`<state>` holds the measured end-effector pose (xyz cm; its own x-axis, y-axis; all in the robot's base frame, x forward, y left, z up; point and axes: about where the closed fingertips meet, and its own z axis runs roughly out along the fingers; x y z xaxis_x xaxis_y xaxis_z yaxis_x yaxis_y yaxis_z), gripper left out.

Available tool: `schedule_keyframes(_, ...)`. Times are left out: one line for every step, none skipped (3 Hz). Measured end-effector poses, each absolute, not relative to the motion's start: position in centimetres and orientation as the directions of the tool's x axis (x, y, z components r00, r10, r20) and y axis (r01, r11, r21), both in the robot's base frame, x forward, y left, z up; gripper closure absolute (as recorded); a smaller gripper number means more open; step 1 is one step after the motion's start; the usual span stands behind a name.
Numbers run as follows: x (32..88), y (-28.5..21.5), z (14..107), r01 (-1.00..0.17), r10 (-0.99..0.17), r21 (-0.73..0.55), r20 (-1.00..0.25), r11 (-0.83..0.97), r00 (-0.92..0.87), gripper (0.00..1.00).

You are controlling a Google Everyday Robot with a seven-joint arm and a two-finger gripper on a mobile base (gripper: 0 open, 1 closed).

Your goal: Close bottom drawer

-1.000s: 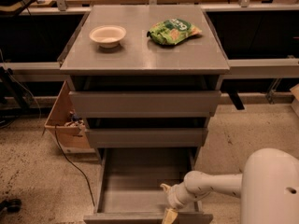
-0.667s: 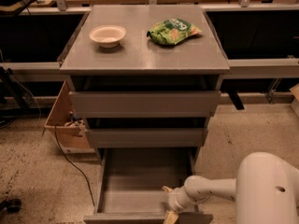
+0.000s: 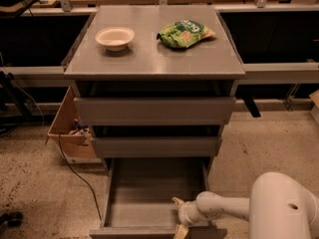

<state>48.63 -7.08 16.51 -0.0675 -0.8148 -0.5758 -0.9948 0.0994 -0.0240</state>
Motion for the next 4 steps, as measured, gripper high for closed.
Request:
schedule_keyframes(49.8, -6.5, 16.8, -0.995, -0.809, -0.056, -0.586, 0.089, -0.039, 0.23)
schedule_keyframes(49.7, -6.5, 17.5, -0.994, -0.809, -0.057, -0.587, 0.088, -0.038, 0.48)
schedule_keyframes(50.1, -6.5, 18.3, -0.994, -0.811, -0.072, -0.585, 0.083, -0.025, 0.76)
schedule_keyframes(55.2, -6.0, 22.0, -0.977, -0.821, -0.212, -0.563, 0.027, 0.099, 0.55)
